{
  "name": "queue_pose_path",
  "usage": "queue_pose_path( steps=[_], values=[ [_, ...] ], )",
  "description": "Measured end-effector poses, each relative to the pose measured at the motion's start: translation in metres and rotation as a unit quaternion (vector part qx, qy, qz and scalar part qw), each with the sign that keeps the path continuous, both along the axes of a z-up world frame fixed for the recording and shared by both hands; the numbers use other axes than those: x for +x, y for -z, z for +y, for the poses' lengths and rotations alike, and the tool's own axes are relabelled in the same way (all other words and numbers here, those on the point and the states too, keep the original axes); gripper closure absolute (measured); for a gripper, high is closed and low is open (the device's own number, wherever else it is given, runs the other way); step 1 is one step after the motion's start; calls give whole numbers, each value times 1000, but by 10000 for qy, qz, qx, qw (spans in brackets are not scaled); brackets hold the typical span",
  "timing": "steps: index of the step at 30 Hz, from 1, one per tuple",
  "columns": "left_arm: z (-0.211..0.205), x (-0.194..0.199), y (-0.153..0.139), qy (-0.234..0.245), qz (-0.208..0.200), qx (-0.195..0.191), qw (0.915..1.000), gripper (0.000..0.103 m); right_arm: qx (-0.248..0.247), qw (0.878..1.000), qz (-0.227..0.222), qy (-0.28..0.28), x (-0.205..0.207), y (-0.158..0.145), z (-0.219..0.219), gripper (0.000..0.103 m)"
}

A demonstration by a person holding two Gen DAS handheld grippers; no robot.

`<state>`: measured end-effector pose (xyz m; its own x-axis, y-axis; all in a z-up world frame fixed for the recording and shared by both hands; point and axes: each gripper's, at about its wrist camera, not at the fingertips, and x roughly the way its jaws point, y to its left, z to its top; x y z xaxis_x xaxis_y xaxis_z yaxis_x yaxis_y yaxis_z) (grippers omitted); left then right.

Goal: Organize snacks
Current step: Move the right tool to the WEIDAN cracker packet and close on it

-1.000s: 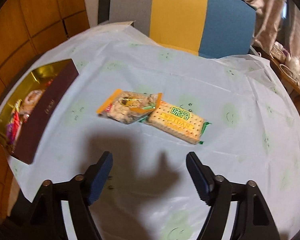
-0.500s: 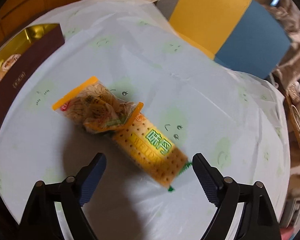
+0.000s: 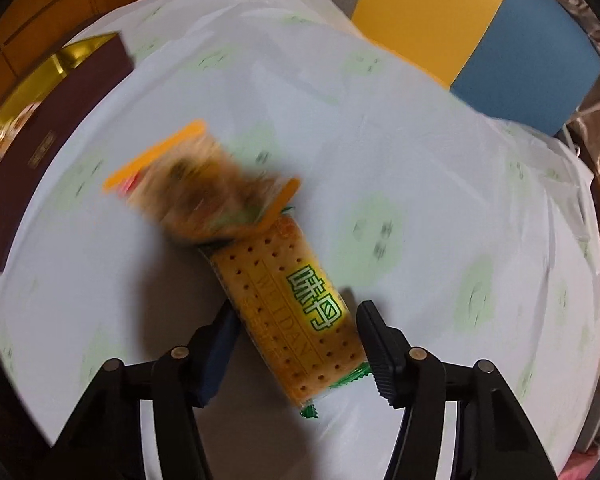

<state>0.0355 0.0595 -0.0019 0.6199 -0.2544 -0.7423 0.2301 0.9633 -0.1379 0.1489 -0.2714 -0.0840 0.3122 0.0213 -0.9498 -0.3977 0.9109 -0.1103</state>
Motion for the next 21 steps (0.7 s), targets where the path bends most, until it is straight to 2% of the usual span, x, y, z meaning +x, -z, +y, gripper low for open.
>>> queue_pose_path(
  steps=[4,7,9,10,11,16,18,19,21],
  values=[
    [-22,0,-7,369,-48,114,9992,61,-133,9997,131,178,-29,1,-11,44],
    [-40,4,-9,645,5,214,9977,60,-11,9994,128,317,-46,2,-24,44],
    [-54,7,-8,881,75,366,9954,60,194,9983,164,519,-49,4,-37,39],
    [-62,9,-6,983,104,440,9941,60,195,9978,173,607,-47,4,-40,28],
    [-68,11,-5,1068,138,500,9929,60,126,9976,146,671,-44,5,-43,24],
    [-102,24,-2,1512,244,815,9848,60,114,9981,104,602,-41,4,-47,21],
    [-119,34,-3,1683,210,988,9805,59,68,9985,66,535,-49,2,-34,21],
    [-127,39,-4,1809,196,1064,9775,57,52,9988,45,488,-50,1,-33,21],
    [-143,50,-3,2112,180,1152,9705,35,36,9990,19,440,-53,-3,-18,21]
  ],
)
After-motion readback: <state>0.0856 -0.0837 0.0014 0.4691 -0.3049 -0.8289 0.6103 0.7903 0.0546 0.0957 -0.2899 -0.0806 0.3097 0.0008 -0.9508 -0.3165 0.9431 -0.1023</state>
